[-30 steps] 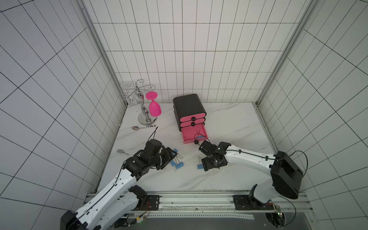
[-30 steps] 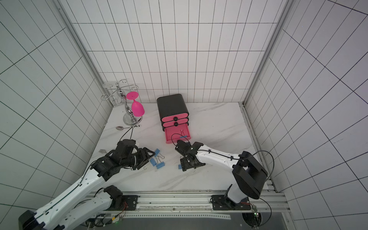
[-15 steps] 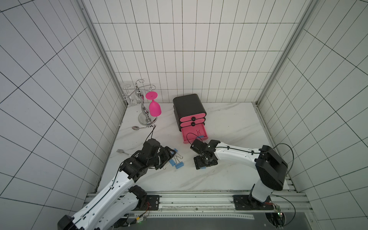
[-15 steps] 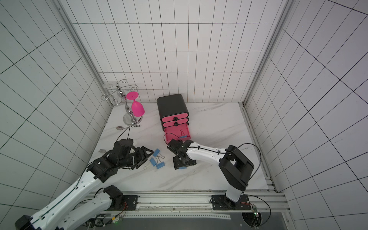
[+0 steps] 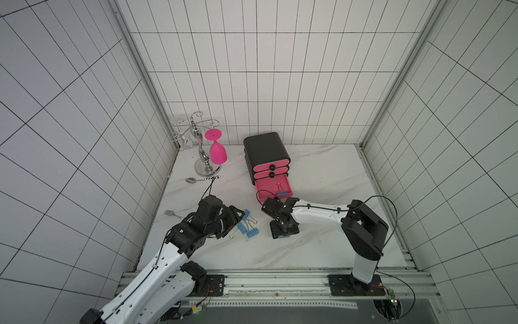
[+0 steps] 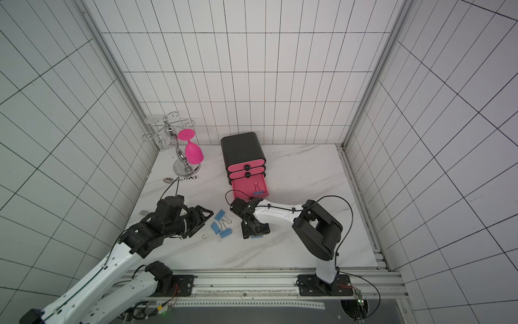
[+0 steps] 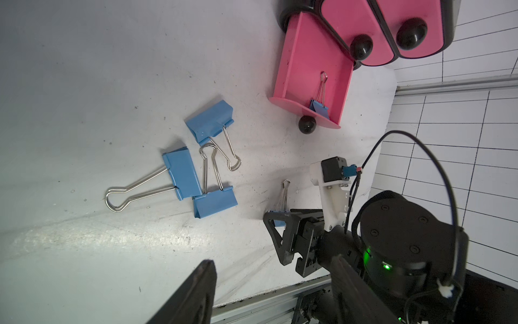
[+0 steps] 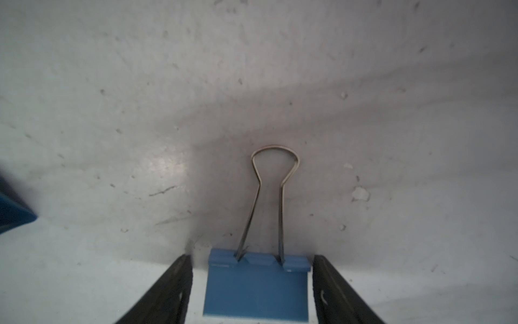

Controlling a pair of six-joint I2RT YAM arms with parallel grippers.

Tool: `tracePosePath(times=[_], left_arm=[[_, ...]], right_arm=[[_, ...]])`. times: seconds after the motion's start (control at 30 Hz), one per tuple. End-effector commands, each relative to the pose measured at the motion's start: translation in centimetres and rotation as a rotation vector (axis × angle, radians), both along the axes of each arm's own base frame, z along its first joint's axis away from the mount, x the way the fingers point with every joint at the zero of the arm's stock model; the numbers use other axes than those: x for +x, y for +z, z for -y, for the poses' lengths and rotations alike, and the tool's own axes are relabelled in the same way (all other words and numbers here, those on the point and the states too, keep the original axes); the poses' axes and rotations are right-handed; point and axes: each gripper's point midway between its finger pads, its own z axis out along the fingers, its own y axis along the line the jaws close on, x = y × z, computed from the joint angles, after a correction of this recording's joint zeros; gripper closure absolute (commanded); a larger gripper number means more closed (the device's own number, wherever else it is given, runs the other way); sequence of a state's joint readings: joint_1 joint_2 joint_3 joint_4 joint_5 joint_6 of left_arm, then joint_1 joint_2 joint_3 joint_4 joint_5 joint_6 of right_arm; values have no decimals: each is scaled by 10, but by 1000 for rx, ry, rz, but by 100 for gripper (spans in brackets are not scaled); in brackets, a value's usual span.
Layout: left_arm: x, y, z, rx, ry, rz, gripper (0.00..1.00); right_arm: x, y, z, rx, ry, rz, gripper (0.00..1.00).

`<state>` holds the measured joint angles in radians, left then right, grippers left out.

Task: Put the binder clips in the drawer according to color
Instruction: Pick up the binder clip at the center of the board.

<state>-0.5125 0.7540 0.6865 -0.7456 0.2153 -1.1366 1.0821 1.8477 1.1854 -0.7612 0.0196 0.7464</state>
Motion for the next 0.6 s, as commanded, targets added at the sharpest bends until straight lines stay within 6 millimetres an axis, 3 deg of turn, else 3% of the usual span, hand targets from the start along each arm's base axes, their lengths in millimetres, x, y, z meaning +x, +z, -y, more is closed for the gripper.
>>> tracePosePath(times=[0.0,0.27,0.57], left_arm=[[0,8,-1,-10,-14,27,32],[3,8,0,-23,-13,32,32],[19,24,2,-22,-21,69,32]], right_arm=[[-3,-3,6,-35,-15,-3,33],[-6,2,18,-39,-24,12,53],[17,44,37,31,-74,99,62]])
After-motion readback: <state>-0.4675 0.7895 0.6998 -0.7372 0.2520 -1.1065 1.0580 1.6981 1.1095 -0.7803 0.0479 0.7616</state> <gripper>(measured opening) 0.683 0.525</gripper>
